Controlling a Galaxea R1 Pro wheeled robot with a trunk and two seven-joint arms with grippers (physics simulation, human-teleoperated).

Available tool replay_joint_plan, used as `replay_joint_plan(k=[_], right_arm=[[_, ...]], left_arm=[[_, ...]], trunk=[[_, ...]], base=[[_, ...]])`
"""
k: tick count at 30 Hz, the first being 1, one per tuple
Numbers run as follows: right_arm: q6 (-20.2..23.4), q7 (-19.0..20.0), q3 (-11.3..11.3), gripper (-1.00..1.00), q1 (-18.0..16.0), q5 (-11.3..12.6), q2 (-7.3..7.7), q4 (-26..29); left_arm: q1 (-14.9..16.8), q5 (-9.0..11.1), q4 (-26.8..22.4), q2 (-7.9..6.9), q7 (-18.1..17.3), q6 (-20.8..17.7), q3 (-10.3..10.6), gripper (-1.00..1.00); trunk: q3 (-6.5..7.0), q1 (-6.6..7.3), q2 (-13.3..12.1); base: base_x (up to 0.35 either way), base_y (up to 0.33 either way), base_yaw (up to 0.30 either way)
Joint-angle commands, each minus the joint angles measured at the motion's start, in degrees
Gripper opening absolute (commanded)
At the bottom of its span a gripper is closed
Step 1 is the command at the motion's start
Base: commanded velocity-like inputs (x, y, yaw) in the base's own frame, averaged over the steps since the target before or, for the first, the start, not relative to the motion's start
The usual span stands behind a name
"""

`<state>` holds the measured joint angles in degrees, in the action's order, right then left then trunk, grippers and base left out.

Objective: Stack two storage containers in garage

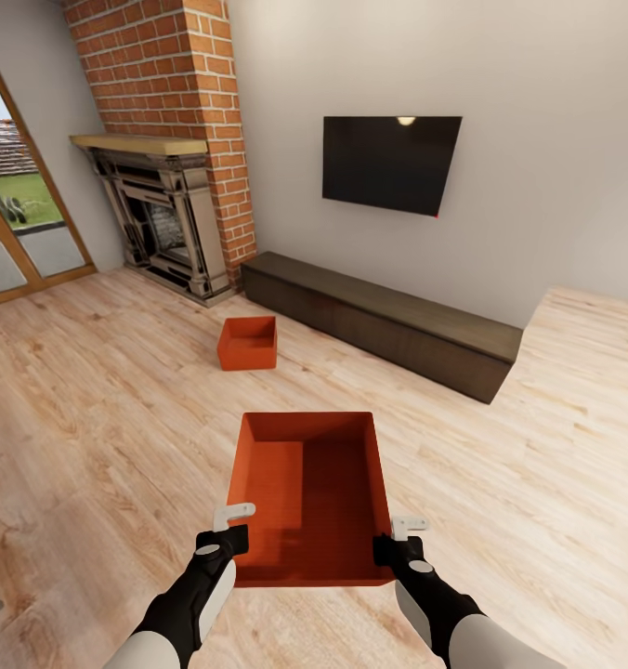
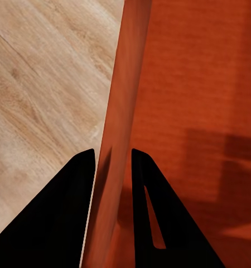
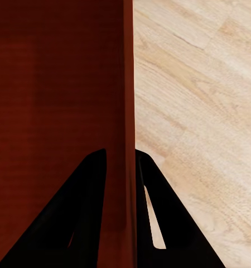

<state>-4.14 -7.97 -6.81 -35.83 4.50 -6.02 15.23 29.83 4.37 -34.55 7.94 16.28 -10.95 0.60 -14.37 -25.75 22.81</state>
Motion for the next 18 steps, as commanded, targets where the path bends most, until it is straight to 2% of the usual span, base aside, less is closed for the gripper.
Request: replay_joint_plan(k=[1, 18], right_arm=[[-0.3, -3.0, 0.3, -1.0, 0.0, 0.7, 0.22, -0.2], [-0.3, -3.0, 0.2, -1.0, 0.0, 0.7, 0.22, -0.2]], left_arm=[[0.0, 0.1, -1.1, -0.03, 0.5, -0.3, -0.1, -1.0], [0.0, 0.1, -1.0, -0.03, 0.7, -0.3, -0.1, -1.0]], trunk=[[-0.01, -0.03, 0.1], [1.52, -0.03, 0.1]], base=[[0.0, 0.0, 0.0], [0.0, 0.0, 0.0]])
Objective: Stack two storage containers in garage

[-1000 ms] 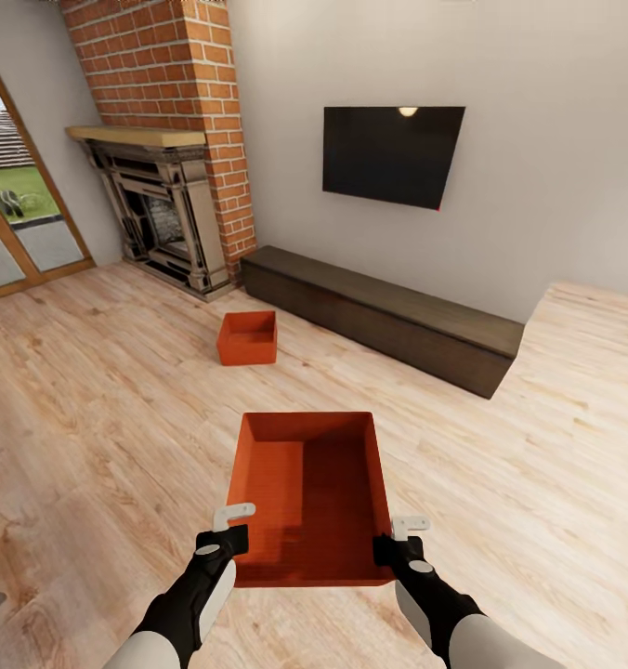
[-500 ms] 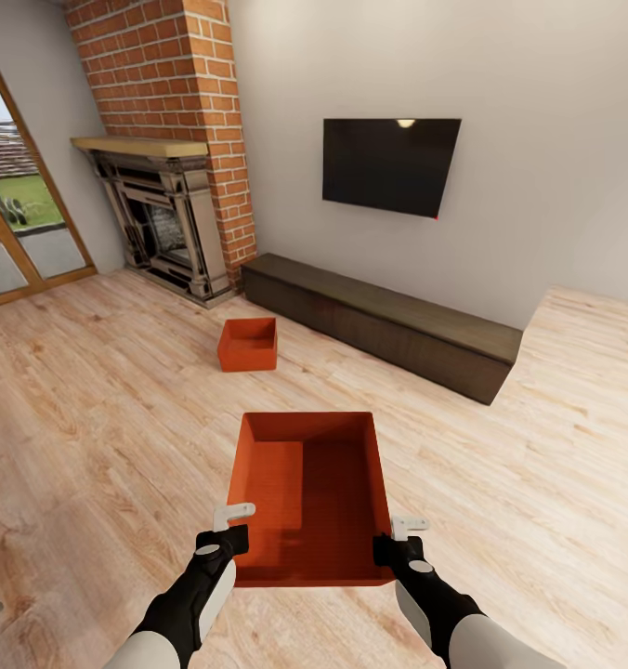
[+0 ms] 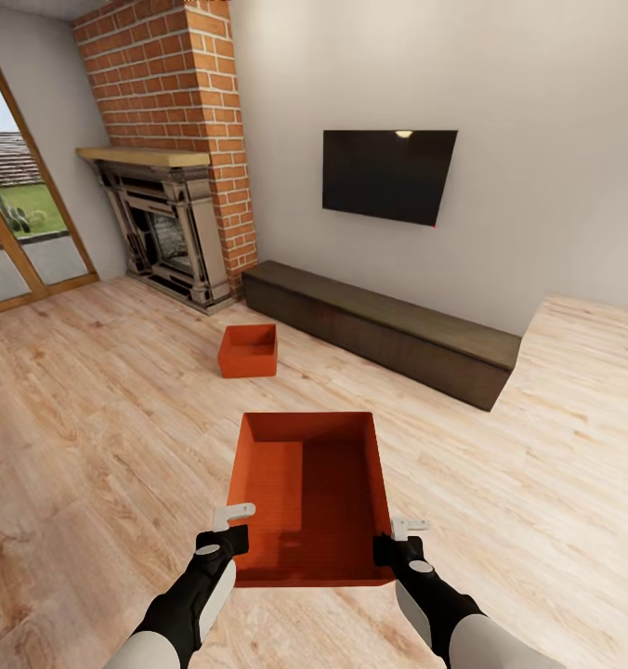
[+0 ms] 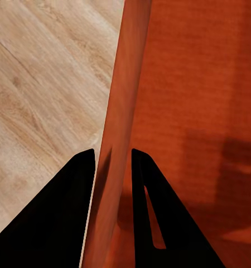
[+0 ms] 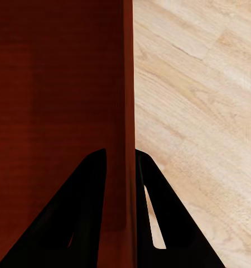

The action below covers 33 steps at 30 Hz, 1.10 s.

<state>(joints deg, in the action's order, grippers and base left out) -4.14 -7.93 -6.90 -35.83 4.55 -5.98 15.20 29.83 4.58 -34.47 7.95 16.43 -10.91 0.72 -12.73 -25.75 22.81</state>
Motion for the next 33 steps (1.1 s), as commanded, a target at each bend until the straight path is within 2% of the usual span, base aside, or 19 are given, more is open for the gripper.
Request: replay_joint_plan(k=[1, 33], right_arm=[[-0.3, -3.1, 0.3, -1.0, 0.0, 0.6, 0.18, -0.2], [-0.3, -3.1, 0.3, -1.0, 0.0, 0.6, 0.18, -0.2]], left_arm=[[0.1, -0.1, -1.1, -0.04, 0.6, -0.3, -0.2, -1.0], [0.1, -0.1, -1.1, -0.04, 0.8, -0.3, -0.3, -1.0]], trunk=[[-0.02, -0.03, 0.1], [2.88, -0.03, 0.1]], base=[[0.0, 0.0, 0.0], [0.0, 0.0, 0.0]])
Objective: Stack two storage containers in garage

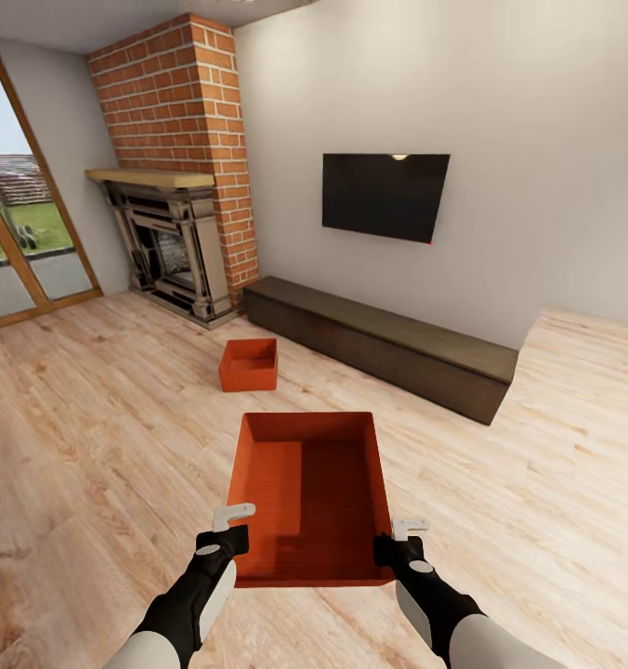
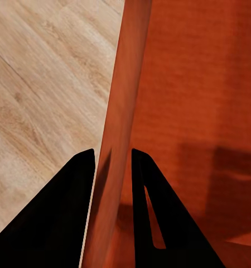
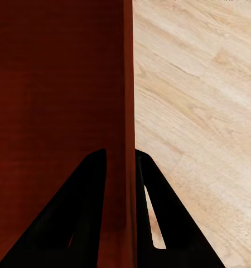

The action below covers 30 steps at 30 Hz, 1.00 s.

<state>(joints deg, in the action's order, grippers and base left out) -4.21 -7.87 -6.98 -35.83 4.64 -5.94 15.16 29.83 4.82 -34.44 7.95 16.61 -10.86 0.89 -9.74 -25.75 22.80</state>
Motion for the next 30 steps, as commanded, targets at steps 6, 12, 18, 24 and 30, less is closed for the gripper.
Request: replay_joint_plan(k=[6, 12, 18, 24, 30], right_arm=[[-0.3, -3.1, 0.4, -1.0, 0.0, 0.5, 0.14, -0.1], [-0.3, -3.1, 0.4, -1.0, 0.0, 0.5, 0.14, -0.1], [-0.3, -3.1, 0.4, -1.0, 0.0, 0.5, 0.14, -0.1], [-0.3, -3.1, 0.5, -1.0, 0.0, 0.5, 0.14, -0.1], [-0.3, -3.1, 0.5, -1.0, 0.0, 0.5, 0.14, -0.1]], left_arm=[[0.1, -0.3, -1.2, -0.04, 0.6, -0.4, -0.4, -1.0], [0.1, -0.3, -1.2, -0.04, 0.6, -0.4, -0.4, -1.0], [0.1, -0.3, -1.2, -0.04, 0.6, -0.4, -0.4, -1.0], [0.1, -0.3, -1.2, -0.04, 0.6, -0.4, -0.4, -1.0], [0.1, -0.3, -1.2, -0.04, 0.6, -0.4, -0.4, -1.0]], trunk=[[0.43, -0.03, 0.1], [0.97, -0.03, 0.1], [1.52, -0.03, 0.1], [2.06, -0.03, 0.1], [2.6, -0.03, 0.1]], base=[[0.0, 0.0, 0.0], [0.0, 0.0, 0.0], [0.0, 0.0, 0.0], [0.0, 0.0, 0.0], [0.0, 0.0, 0.0]])
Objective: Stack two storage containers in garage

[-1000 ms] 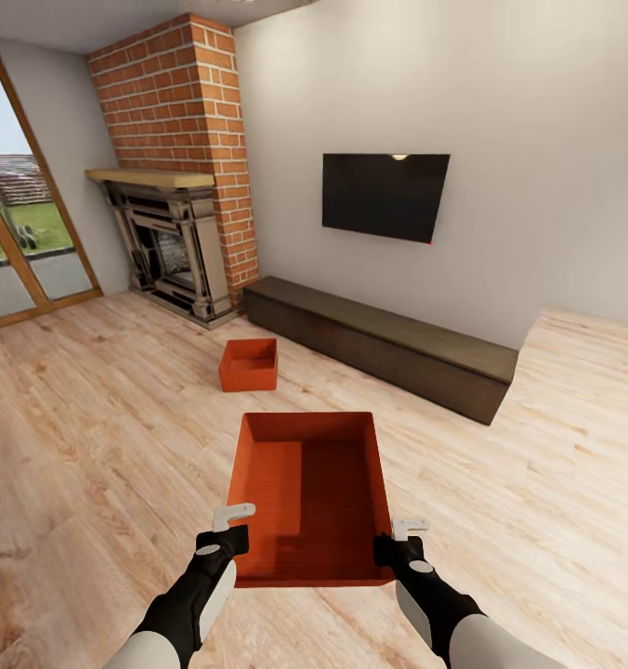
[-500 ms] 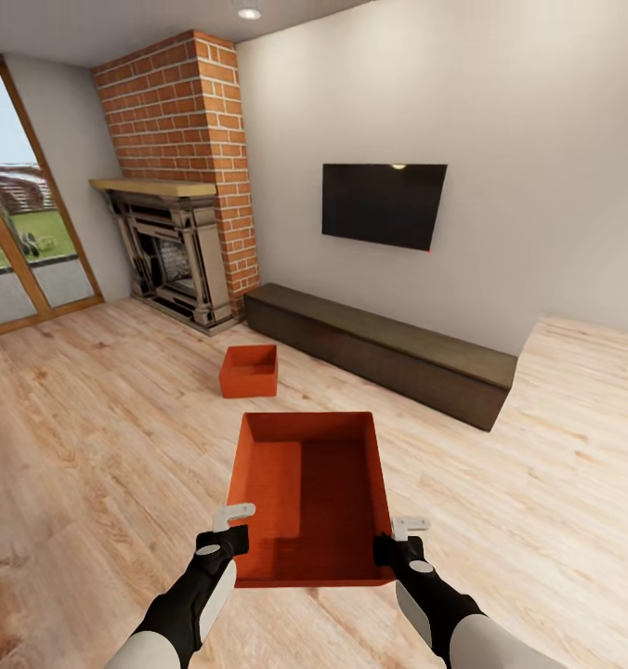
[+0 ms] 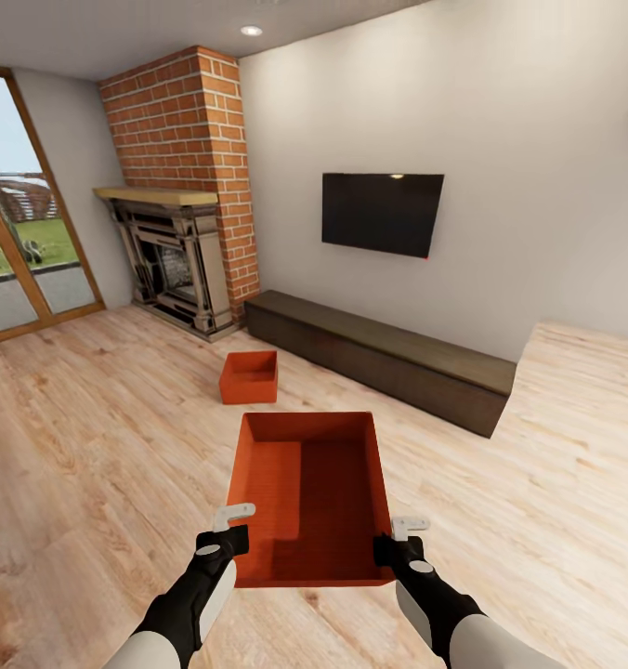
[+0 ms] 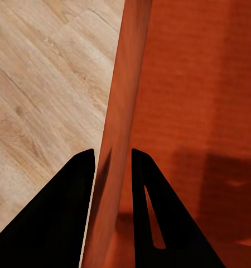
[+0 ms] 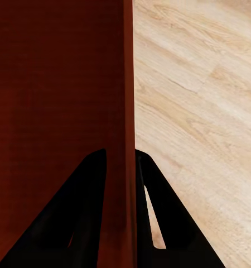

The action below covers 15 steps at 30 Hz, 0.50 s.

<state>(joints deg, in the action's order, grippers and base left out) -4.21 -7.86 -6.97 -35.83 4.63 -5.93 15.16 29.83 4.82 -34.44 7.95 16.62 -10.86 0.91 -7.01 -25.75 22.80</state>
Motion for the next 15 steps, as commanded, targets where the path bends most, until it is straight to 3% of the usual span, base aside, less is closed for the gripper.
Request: replay_joint_plan(k=[1, 15], right_arm=[[-0.3, -3.1, 0.5, -1.0, 0.0, 0.6, 0.13, -0.1], [-0.3, -3.1, 0.5, -1.0, 0.0, 0.6, 0.13, -0.1]], left_arm=[[0.1, -0.3, -1.2, -0.04, 0.6, -0.4, -0.5, -1.0], [0.1, -0.4, -1.2, -0.04, 0.6, -0.4, -0.4, -1.0]], trunk=[[-0.03, -0.03, 0.1], [1.24, -0.03, 0.1]], base=[[0.0, 0.0, 0.0], [0.0, 0.0, 0.0]])
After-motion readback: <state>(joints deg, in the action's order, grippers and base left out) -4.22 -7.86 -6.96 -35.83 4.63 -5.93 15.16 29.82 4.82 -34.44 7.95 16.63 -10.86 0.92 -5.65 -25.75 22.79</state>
